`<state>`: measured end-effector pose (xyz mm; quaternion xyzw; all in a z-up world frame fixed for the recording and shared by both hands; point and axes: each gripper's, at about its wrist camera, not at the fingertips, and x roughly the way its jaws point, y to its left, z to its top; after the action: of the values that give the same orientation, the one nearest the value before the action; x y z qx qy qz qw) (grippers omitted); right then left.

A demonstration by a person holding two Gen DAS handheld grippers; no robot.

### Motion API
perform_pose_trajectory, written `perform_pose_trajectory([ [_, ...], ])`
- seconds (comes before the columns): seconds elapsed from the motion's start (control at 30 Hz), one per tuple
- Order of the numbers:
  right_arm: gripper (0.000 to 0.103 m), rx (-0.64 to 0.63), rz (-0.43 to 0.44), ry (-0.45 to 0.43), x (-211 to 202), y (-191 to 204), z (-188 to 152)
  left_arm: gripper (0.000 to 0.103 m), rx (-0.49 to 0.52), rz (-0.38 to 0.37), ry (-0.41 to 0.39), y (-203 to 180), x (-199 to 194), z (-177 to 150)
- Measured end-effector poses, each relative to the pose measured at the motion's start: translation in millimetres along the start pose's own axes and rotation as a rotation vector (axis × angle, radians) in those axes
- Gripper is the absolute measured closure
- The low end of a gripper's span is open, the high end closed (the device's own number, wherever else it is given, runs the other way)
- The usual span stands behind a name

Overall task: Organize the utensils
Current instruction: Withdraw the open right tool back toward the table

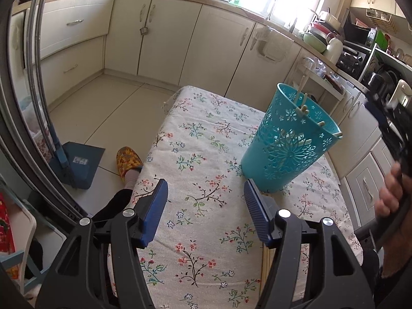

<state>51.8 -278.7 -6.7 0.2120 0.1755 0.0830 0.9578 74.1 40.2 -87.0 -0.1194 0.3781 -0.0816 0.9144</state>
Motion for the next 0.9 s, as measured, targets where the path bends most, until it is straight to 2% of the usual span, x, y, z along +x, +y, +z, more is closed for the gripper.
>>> perform_pose_trajectory([
  [0.07,0.076,0.006,-0.025,0.046,-12.2,-3.8,-19.4,0.042,0.002,0.000,-0.010,-1.4,-4.6,0.0],
  [0.13,0.075,-0.007,-0.042,0.129,-13.4,-2.9,-44.0,0.041,0.006,0.002,-0.016,-3.8,-7.6,-0.9],
  [0.23,0.075,-0.031,-0.050,0.312,2.4,5.5,-98.6,0.040,0.009,-0.003,-0.007,-5.7,-8.5,-2.8],
  [0.33,0.077,-0.041,-0.044,0.449,24.3,15.3,-137.2,0.040,0.023,-0.005,-0.005,-8.9,-11.3,-5.4],
  [0.43,0.079,-0.086,-0.063,0.524,47.0,29.0,-158.3,0.039,0.025,-0.002,-0.010,-8.3,-15.1,-6.2],
  [0.53,0.082,-0.108,-0.096,0.560,59.7,31.6,-169.0,0.039,0.015,0.002,-0.010,-4.3,-15.9,-7.0],
  [0.63,0.083,-0.126,-0.125,0.559,66.4,33.0,-171.5,0.039,0.002,0.005,-0.003,0.4,-14.2,-8.1],
  [0.9,0.087,-0.261,-0.126,0.594,66.1,41.4,-171.2,0.038,0.035,-0.018,0.048,-7.3,-0.9,-14.5],
])
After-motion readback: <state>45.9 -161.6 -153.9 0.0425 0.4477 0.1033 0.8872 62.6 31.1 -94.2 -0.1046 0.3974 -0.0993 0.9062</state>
